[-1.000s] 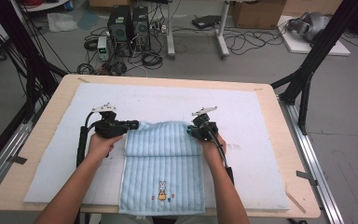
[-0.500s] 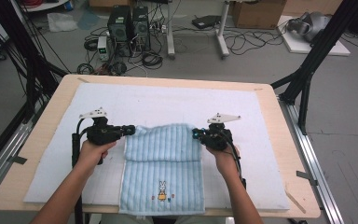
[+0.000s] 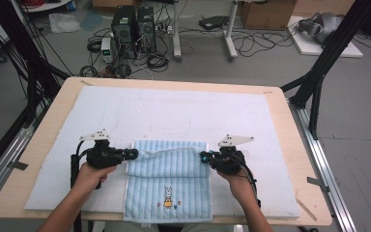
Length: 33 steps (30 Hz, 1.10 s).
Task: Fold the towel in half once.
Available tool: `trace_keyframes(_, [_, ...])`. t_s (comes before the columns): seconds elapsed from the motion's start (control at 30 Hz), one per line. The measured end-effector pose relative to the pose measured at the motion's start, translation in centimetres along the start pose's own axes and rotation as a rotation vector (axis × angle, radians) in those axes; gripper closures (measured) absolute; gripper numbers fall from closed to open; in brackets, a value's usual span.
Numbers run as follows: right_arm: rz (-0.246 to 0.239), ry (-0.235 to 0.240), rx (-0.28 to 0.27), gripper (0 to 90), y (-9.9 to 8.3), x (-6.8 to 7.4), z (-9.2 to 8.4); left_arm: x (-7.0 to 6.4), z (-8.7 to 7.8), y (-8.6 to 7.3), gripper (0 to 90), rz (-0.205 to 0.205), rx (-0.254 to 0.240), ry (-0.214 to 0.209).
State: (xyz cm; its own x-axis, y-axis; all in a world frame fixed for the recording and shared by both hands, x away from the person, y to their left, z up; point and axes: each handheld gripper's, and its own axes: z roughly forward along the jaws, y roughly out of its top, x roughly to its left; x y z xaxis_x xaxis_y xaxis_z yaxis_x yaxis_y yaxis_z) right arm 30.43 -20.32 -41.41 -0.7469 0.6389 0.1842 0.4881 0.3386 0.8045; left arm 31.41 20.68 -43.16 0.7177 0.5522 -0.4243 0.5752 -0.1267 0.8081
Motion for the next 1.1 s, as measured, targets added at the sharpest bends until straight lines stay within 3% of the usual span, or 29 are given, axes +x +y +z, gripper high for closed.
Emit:
trace_keyframes(0.3, [-0.011, 0.026, 0.067, 85.3, -1.9, 1.0, -0.7, -0.4, 0.0, -1.5, 80.7, 0.014, 0.077, -0.011])
trace_keyframes(0.37, [-0.011, 0.026, 0.084, 83.6, -2.0, 0.9, -0.6, -0.3, 0.2, -1.5, 77.4, 0.022, 0.085, 0.003])
trace_keyframes(0.4, [0.004, 0.029, 0.084, 77.1, -2.1, 0.9, -0.6, -0.3, 0.3, -1.5, 71.0, 0.024, 0.077, 0.014])
trace_keyframes(0.47, [0.055, 0.021, 0.036, 63.6, -1.9, 0.5, -0.9, 0.0, 0.1, -1.2, 55.8, 0.011, 0.053, 0.046])
trace_keyframes(0.5, [0.072, 0.022, 0.004, 59.0, -1.8, 0.2, -1.1, 0.2, 0.0, -0.9, 52.9, -0.008, 0.026, 0.058])
trace_keyframes(0.53, [0.09, -0.002, -0.055, 55.4, -1.5, -0.1, -1.4, 0.4, -0.2, -0.7, 51.5, -0.015, 0.009, 0.064])
trace_keyframes(0.57, [0.102, -0.025, -0.077, 55.1, -1.4, -0.3, -1.6, 0.6, -0.4, -0.3, 50.6, -0.028, -0.013, 0.069])
trace_keyframes(0.67, [0.117, -0.124, -0.09, 58.5, -1.0, -1.2, -1.7, 1.5, -1.1, 0.8, 50.5, -0.05, -0.079, 0.101])
trace_keyframes(0.8, [0.108, -0.174, 0.005, 60.8, -0.9, -2.4, 0.5, 2.3, -1.1, 1.7, 50.6, -0.036, -0.11, 0.168])
trace_keyframes(0.87, [0.129, -0.157, 0.038, 61.8, -1.0, -2.5, 1.6, 2.4, -1.0, 1.5, 50.6, -0.018, -0.106, 0.195])
trace_keyframes(1.0, [0.093, -0.145, 0.088, 76.3, -1.1, -2.3, 2.6, 2.3, -0.9, 0.7, 50.7, 0.008, -0.086, 0.214])
trace_keyframes(1.07, [0.104, -0.12, 0.084, 83.8, -1.3, -2.5, 2.7, 2.3, -0.8, 0.5, 51.0, 0.007, -0.079, 0.216])
trace_keyframes(1.1, [0.087, -0.12, 0.081, 85.3, -1.3, -2.5, 2.7, 2.3, -0.8, 0.5, 51.1, 0.005, -0.081, 0.22])
